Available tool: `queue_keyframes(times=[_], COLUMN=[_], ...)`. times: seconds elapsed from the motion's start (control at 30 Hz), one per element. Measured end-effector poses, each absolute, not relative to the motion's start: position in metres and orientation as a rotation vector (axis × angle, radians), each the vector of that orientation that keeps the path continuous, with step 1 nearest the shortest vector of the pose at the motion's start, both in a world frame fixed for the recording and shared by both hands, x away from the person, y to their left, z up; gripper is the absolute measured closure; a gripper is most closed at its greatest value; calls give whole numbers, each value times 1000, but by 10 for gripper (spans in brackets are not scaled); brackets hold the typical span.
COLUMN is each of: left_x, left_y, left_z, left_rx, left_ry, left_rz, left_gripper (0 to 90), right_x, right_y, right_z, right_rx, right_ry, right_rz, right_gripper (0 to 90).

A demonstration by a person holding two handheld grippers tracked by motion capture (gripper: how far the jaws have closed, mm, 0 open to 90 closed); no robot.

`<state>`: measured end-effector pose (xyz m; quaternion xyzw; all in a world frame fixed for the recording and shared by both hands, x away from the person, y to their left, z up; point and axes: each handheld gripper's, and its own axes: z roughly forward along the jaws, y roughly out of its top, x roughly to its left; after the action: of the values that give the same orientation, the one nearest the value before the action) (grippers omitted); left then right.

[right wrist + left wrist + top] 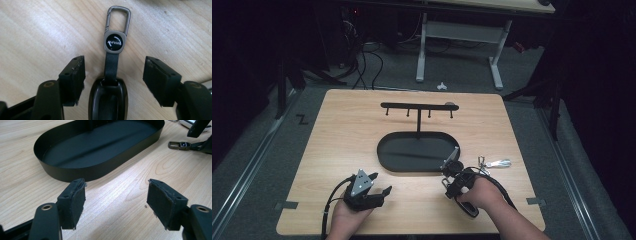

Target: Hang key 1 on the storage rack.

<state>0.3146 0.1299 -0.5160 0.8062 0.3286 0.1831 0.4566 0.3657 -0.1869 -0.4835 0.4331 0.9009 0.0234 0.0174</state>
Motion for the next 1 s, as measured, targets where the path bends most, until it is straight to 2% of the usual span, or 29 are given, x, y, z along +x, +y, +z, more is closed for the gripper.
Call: queue_keyframes(times=[0.17, 0.33, 0.37, 0.53, 0.6, 0.67, 0.7, 1.0], left_x=[315, 315, 315, 315, 314, 314, 314, 314], left_y=[130, 129, 129, 129, 129, 129, 128, 128], left_z=[-516, -516, -516, -516, -516, -516, -517, -517], left_rx=[1987, 1991, 1993, 1994, 1995, 1996, 1994, 1995], left_ry=[808, 803, 801, 801, 801, 800, 800, 798], left_rz=[450, 449, 447, 446, 446, 446, 446, 444], left_gripper=[313, 314, 314, 314, 314, 314, 314, 315], right_x=[370, 370, 370, 368, 368, 368, 369, 368], right_y=[-191, -190, -189, -188, -187, -188, -188, -184], right_z=[-487, -489, -488, -488, -488, -488, -488, -488], right_rx=[1414, 1425, 1421, 1433, 1439, 1424, 1415, 1403], right_ry=[2808, 2808, 2819, 2818, 2802, 2801, 2807, 2813], right_rz=[91, 80, 69, 49, 33, 27, 23, -20], right_gripper=[471, 541, 583, 650, 718, 737, 786, 802])
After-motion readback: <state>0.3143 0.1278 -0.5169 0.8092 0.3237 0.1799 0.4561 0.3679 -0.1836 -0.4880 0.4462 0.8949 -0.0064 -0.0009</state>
